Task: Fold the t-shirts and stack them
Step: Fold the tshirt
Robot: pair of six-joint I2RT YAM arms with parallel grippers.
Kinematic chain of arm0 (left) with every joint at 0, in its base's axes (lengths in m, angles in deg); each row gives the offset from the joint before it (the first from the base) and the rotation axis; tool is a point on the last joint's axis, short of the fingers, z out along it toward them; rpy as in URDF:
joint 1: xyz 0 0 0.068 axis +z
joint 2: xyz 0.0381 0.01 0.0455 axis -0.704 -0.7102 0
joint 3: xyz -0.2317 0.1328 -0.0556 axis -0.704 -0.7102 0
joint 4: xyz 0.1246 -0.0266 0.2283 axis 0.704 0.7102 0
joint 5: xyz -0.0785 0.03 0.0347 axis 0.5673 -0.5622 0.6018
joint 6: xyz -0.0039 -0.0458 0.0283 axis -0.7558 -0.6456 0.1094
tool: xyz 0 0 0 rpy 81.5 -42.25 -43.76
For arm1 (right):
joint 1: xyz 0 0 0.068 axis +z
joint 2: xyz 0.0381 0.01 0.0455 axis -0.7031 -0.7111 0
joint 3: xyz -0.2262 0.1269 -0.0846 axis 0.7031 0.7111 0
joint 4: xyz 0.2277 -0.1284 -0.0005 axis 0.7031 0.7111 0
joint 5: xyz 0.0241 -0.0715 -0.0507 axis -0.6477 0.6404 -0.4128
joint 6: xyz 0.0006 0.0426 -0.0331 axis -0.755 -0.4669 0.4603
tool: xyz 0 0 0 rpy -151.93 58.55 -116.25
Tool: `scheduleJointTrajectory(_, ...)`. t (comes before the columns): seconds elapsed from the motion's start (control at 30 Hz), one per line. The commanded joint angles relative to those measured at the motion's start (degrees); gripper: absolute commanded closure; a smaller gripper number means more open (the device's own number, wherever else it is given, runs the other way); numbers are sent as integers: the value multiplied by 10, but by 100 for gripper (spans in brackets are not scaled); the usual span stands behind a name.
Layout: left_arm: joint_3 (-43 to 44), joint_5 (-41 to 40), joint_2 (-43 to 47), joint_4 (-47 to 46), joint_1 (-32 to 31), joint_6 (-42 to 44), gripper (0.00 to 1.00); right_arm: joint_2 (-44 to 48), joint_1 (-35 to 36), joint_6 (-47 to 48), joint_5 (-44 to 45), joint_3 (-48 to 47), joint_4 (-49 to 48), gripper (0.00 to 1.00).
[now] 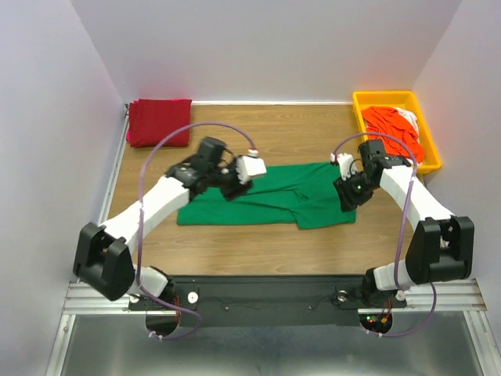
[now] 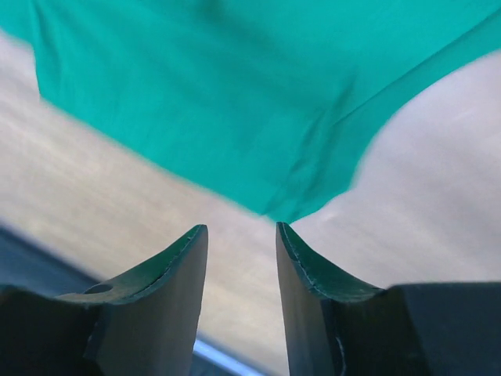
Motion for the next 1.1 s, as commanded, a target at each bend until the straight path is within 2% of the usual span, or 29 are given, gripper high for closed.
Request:
scheduleJointTrajectory(0.0,-4,-14,-49,-73,-120,-73,43,-20,-13,-21,-15,29,70,55)
scheduleJointTrajectory(0.1,-5,-46,-95,-159,-218,-98,45,-50,-42,-31,-13,26,72,56)
scheduleJointTrajectory(0.23,-5,-97,-154,-239,-303,-116,46,-100,-87,-25,-29,18,85,56)
scheduleJointTrajectory(0.33,0,-124,-193,-278,-354,-92,49,-131,-110,-21,-59,-7,96,56)
scheduleJointTrajectory(0.57,46,-151,-287,-291,-391,-68,60,-167,-114,-23,-103,-35,106,57)
scheduleJointTrajectory(0.83,46,-204,-341,-324,-393,-51,58,-168,-115,-19,-103,-26,106,57)
scheduleJointTrajectory(1.07,48,-229,-357,-319,-393,-42,61,-166,-119,-18,-103,-31,107,57)
